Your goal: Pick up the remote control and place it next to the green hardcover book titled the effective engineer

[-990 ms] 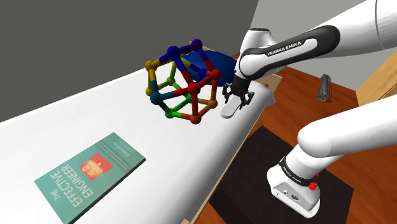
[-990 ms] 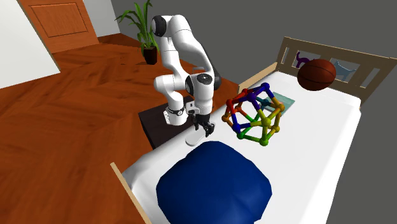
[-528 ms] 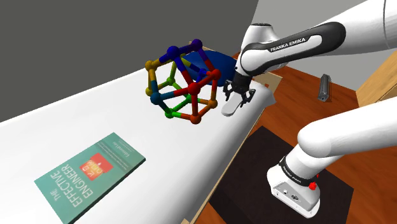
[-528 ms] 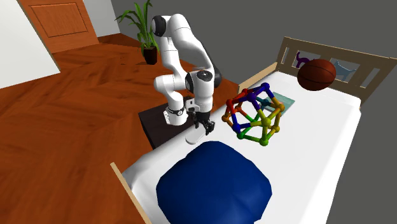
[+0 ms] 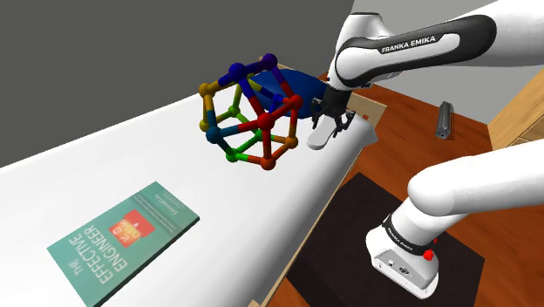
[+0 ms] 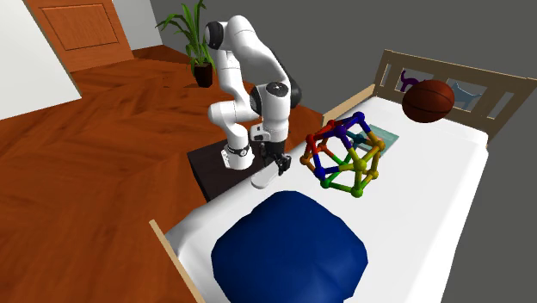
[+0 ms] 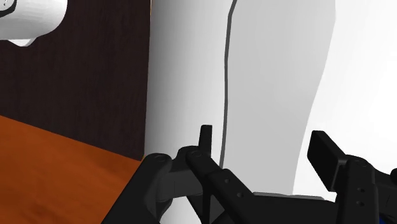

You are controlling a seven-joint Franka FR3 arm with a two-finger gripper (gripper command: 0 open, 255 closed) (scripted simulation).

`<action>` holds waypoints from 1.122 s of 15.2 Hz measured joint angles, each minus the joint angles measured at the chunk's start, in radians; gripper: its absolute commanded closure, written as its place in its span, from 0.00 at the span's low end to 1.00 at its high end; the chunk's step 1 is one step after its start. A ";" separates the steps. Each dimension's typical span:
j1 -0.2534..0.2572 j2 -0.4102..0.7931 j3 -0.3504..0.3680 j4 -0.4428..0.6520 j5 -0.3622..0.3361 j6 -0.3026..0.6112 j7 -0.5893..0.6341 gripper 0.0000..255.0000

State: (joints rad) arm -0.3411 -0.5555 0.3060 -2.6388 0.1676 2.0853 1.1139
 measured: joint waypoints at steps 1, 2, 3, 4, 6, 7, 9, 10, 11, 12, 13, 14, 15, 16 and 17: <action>-0.001 -0.001 -0.002 0.011 -0.002 -0.012 0.000 1.00; -0.002 -0.007 -0.005 0.018 -0.003 -0.025 -0.002 1.00; -0.002 -0.013 -0.007 0.030 -0.004 -0.043 -0.002 1.00; -0.002 -0.021 -0.010 0.041 -0.006 -0.062 -0.003 1.00; 0.002 -0.017 -0.002 0.058 -0.002 -0.074 0.010 1.00; 0.010 -0.009 0.015 0.070 0.005 -0.077 0.030 1.00; 0.023 0.009 0.046 0.094 0.015 -0.081 0.070 1.00; 0.026 0.036 0.067 0.121 0.017 -0.080 0.095 1.00; 0.032 0.060 0.090 0.142 0.021 -0.073 0.123 1.00; 0.040 0.085 0.117 0.160 0.026 -0.066 0.155 1.00; 0.044 0.106 0.137 0.181 0.027 -0.064 0.180 1.00; 0.046 0.128 0.157 0.202 0.026 -0.062 0.205 1.00; 0.047 0.154 0.177 0.231 0.022 -0.065 0.232 1.00; 0.052 0.168 0.195 0.249 0.022 -0.067 0.257 1.00; 0.055 0.193 0.218 0.265 0.018 -0.059 0.285 1.00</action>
State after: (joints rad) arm -0.2859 -0.3621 0.5236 -2.3741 0.1856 2.0261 1.3989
